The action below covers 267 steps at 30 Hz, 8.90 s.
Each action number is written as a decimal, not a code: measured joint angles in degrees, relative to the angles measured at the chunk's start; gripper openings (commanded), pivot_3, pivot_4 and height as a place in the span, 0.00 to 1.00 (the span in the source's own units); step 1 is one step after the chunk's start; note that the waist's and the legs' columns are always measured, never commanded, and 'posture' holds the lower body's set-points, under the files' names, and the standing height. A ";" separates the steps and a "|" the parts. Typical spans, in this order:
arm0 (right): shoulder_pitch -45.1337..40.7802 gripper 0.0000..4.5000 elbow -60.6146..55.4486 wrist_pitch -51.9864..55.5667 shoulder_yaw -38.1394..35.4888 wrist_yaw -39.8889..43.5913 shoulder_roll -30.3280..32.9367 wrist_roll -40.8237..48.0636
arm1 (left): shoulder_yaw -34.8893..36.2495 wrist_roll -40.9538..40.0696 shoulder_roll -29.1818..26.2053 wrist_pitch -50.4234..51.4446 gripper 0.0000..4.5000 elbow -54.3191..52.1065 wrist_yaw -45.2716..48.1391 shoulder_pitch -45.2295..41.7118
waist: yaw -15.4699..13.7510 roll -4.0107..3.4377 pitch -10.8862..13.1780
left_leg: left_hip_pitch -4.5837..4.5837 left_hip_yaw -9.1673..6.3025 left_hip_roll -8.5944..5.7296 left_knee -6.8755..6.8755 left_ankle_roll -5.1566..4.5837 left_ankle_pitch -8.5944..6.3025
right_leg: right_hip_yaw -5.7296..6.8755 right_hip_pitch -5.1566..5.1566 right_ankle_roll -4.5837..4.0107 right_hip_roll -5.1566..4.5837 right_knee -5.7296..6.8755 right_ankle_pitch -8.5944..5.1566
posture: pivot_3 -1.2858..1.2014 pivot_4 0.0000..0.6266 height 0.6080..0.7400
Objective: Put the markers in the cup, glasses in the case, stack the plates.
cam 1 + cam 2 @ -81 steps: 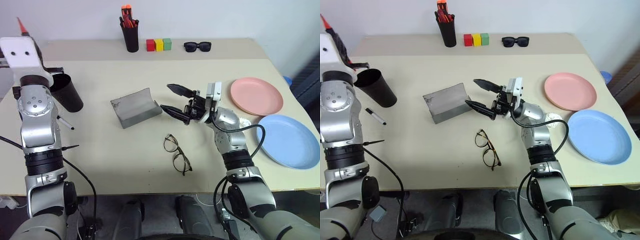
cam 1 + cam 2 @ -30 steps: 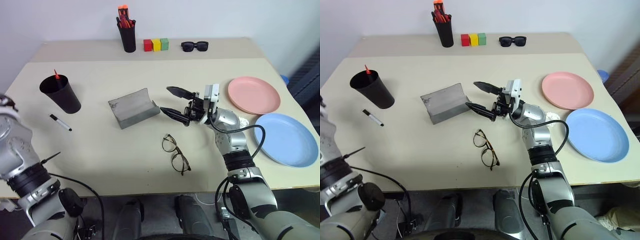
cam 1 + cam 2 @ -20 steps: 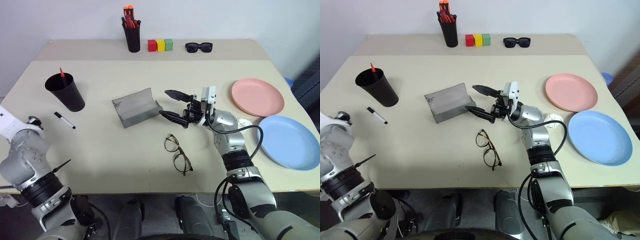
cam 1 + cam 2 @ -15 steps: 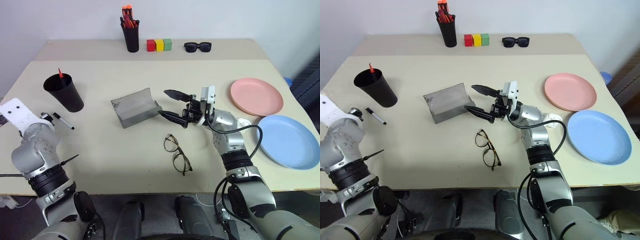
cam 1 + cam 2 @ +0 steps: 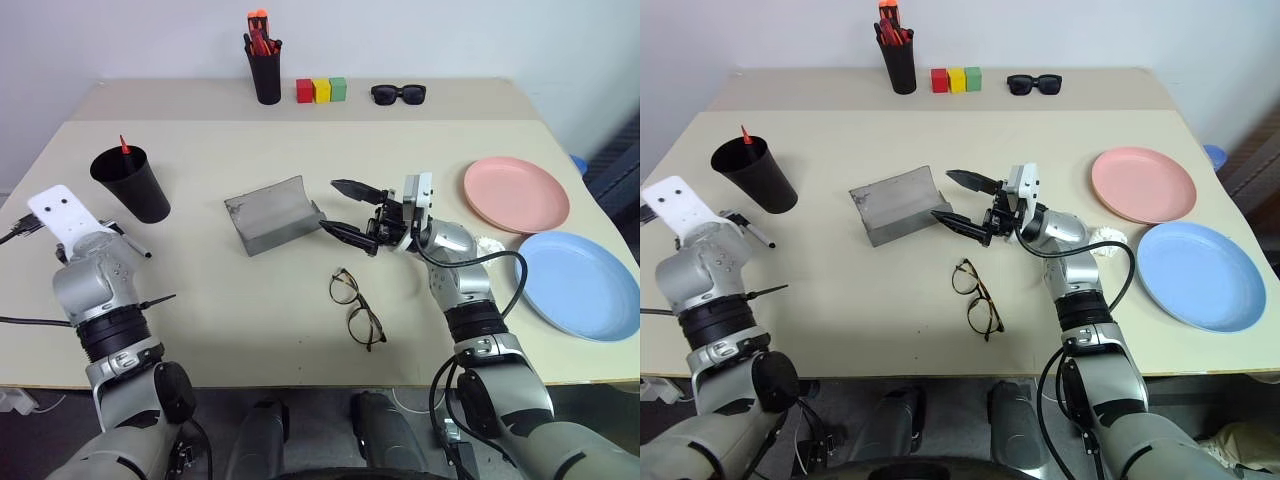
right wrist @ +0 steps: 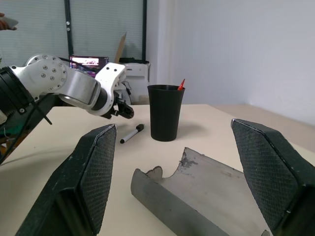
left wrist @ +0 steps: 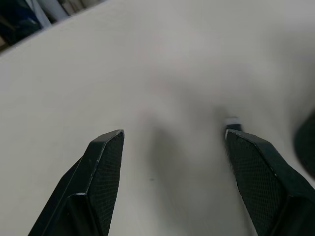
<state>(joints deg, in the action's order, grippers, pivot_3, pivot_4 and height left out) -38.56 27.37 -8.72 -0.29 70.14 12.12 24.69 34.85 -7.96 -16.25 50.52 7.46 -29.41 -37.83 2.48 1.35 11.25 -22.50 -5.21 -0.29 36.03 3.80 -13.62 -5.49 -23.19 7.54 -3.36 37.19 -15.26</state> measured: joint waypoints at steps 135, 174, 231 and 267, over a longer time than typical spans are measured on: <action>-0.97 0.84 -5.21 2.80 2.08 2.91 0.31 2.06 | -19.00 9.76 -11.31 -70.66 0.00 41.92 13.35 -11.61 | 0.09 0.04 0.01 | -0.05 -0.04 0.02 -0.10 0.36 0.10 | 0.07 -0.08 0.04 0.03 -0.05 0.02 | 0.52 0.24 1.00; -0.01 0.84 -6.49 3.60 1.67 1.03 3.34 1.12 | -22.80 -13.99 -4.60 -56.70 0.99 10.86 41.96 -3.19 | 0.08 0.04 0.01 | -0.15 -0.04 0.00 -0.08 0.35 0.10 | 0.08 -0.08 0.04 -0.04 -0.09 0.02 | 0.52 0.24 1.00; 31.71 0.84 -41.22 21.51 -11.25 -10.76 28.04 5.33 | -58.80 5.95 -28.31 -34.57 0.01 12.71 105.88 -11.56 | 0.00 -0.02 0.11 | -0.24 0.02 0.06 0.04 0.23 0.05 | -0.07 -0.10 0.05 0.12 -0.16 -0.07 | 0.52 0.24 1.00; 36.50 0.84 -50.29 38.39 -12.06 -19.08 29.57 13.25 | -52.98 7.67 -30.10 -35.14 0.64 1.42 108.62 -2.79 | -0.05 -0.01 0.10 | -0.24 0.00 0.07 0.12 0.19 0.03 | -0.07 -0.08 0.05 0.12 -0.07 -0.07 | 0.52 0.24 1.00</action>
<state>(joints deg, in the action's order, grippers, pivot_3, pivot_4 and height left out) -2.06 -22.93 29.66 -12.35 51.06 41.69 37.93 -18.13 -0.29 -46.35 15.37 8.88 79.21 -40.62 2.44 1.34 11.35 -22.74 -5.21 -0.23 36.15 4.00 -13.59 -5.56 -23.27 7.59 -3.24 37.12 -15.33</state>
